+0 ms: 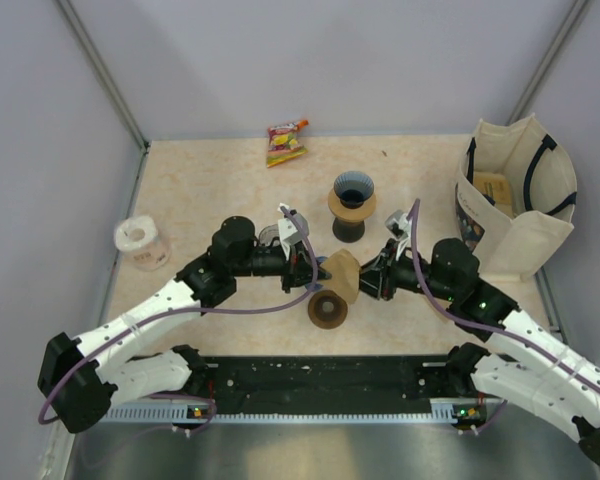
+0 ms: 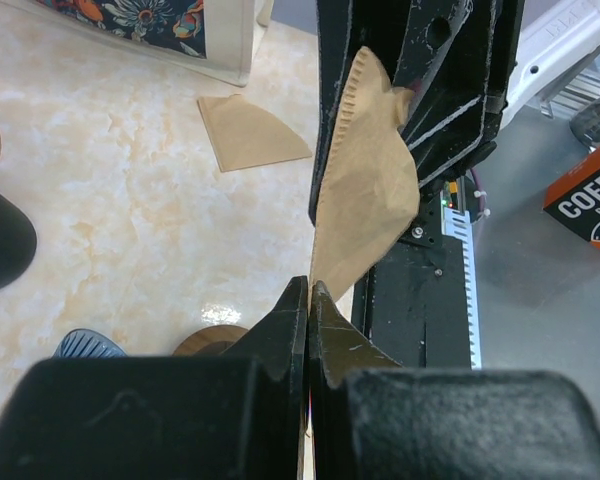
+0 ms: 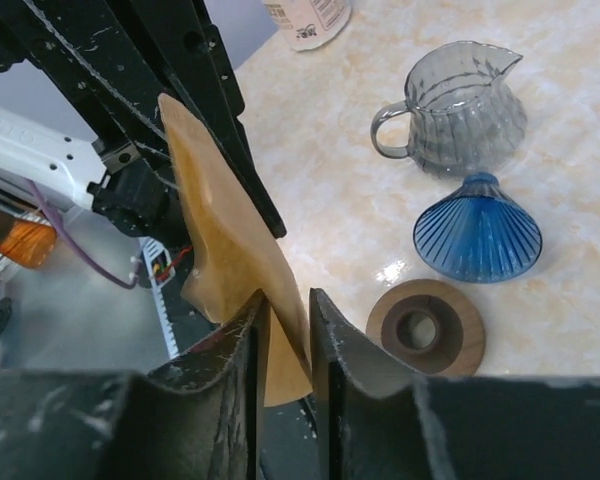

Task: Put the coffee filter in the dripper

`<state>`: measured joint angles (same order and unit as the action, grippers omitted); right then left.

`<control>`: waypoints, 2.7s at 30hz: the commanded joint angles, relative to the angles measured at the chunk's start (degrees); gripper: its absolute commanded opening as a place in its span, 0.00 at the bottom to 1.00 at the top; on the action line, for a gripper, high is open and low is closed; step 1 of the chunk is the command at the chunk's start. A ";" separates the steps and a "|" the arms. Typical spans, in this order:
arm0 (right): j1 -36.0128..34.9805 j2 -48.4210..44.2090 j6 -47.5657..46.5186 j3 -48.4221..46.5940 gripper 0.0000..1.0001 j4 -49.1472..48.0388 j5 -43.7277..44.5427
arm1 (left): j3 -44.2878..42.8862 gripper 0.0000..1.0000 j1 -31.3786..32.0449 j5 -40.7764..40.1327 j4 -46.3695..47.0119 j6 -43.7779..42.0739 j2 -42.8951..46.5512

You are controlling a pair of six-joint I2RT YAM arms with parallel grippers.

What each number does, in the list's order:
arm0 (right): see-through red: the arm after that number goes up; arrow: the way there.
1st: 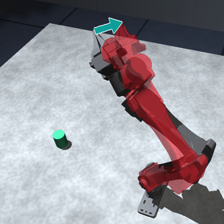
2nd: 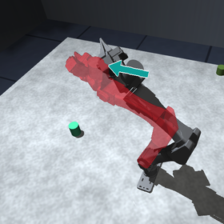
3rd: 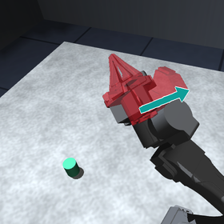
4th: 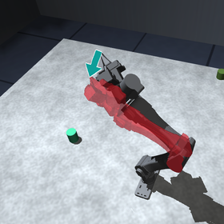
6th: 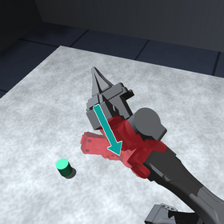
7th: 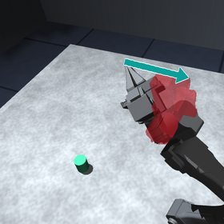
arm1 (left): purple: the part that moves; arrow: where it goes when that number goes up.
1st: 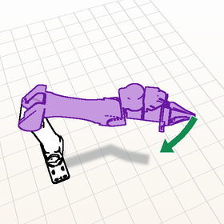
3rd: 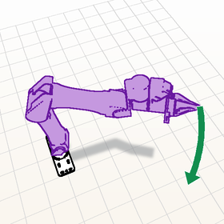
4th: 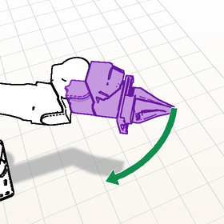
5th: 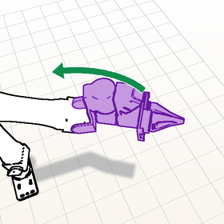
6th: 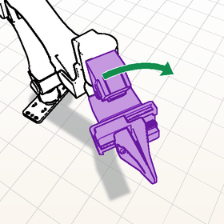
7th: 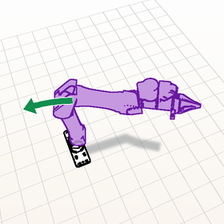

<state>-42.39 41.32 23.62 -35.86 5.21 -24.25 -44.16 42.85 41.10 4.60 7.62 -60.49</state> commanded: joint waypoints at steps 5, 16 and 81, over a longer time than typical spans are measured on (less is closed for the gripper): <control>-0.59 -1.51 1.69 -0.62 0.00 -4.25 -0.01 | 0.83 0.01 0.04 -2.42 4.10 1.70 1.51; -0.59 3.49 2.31 -8.34 0.00 14.71 22.19 | 1.54 0.99 0.04 -16.21 0.15 4.41 5.38; -0.59 12.03 6.97 -9.67 0.00 10.43 19.50 | -7.51 0.06 0.92 -24.65 -3.44 14.27 -11.67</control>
<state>-42.39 54.02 30.06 -44.58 15.07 -8.95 -47.86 43.59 24.86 6.24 22.44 -72.49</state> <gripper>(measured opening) 0.005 0.125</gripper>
